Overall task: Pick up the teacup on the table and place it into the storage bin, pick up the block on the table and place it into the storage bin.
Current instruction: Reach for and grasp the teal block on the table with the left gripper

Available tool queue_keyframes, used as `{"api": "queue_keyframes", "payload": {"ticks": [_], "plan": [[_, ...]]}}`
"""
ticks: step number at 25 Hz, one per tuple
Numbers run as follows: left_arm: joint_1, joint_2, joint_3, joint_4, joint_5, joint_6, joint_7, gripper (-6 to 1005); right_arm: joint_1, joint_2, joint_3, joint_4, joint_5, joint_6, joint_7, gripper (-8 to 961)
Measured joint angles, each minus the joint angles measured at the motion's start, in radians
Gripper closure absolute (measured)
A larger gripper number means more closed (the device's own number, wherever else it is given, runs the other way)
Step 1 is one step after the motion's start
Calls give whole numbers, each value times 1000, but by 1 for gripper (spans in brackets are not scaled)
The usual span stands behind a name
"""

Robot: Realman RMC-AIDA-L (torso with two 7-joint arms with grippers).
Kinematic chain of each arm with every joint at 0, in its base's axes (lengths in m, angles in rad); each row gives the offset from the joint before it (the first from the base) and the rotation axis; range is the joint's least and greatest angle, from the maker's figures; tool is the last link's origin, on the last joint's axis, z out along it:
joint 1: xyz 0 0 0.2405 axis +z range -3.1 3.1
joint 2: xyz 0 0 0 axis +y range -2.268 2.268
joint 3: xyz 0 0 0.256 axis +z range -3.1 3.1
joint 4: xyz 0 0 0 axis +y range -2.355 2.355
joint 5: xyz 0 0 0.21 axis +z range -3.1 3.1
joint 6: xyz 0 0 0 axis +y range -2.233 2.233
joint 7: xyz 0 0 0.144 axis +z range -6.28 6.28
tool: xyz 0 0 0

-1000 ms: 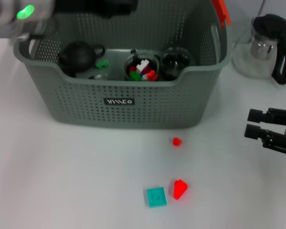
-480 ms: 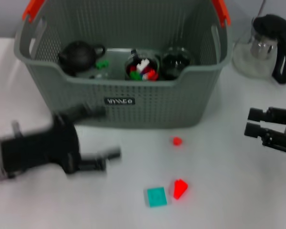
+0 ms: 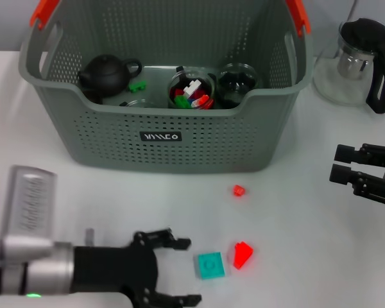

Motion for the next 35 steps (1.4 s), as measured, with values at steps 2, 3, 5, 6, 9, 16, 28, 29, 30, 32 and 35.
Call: {"api": "queue_keyframes", "payload": {"ticks": [2, 3, 5, 6, 9, 16, 28, 29, 30, 32, 35], "plan": [[-22, 0, 32, -51, -1, -61, 29, 84, -2, 0, 0, 0, 0, 3, 0, 458], [-33, 0, 37, -72, -7, -86, 50, 85, -2, 0, 0, 0, 0, 3, 0, 458], [-47, 0, 34, -109, -26, -115, 95, 89, -4, 0, 0, 0, 1, 4, 0, 457], [-49, 0, 33, -118, -40, -120, 120, 90, -5, 0, 0, 0, 2, 4, 0, 457], [-49, 0, 33, -141, -81, -138, 194, 96, -6, 0, 0, 0, 2, 4, -1, 457], [-54, 0, 38, -194, -94, -199, 293, 107, -6, 1, 0, 0, 1, 5, -4, 458], [-70, 0, 39, -237, -90, -235, 313, 263, -6, 1, 0, 0, 1, 5, -4, 457], [-73, 0, 39, -239, -90, -235, 313, 280, -6, 1, 0, 0, 1, 5, -4, 457], [-75, 0, 39, -241, -89, -235, 313, 296, -6, 1, 0, 0, 1, 5, -4, 457], [-76, 0, 38, -245, -89, -236, 311, 329, -7, 0, 0, 0, 1, 5, -4, 457], [-80, 0, 43, -248, -88, -243, 310, 375, -8, 0, 0, 1, 1, 4, -5, 457]]}}
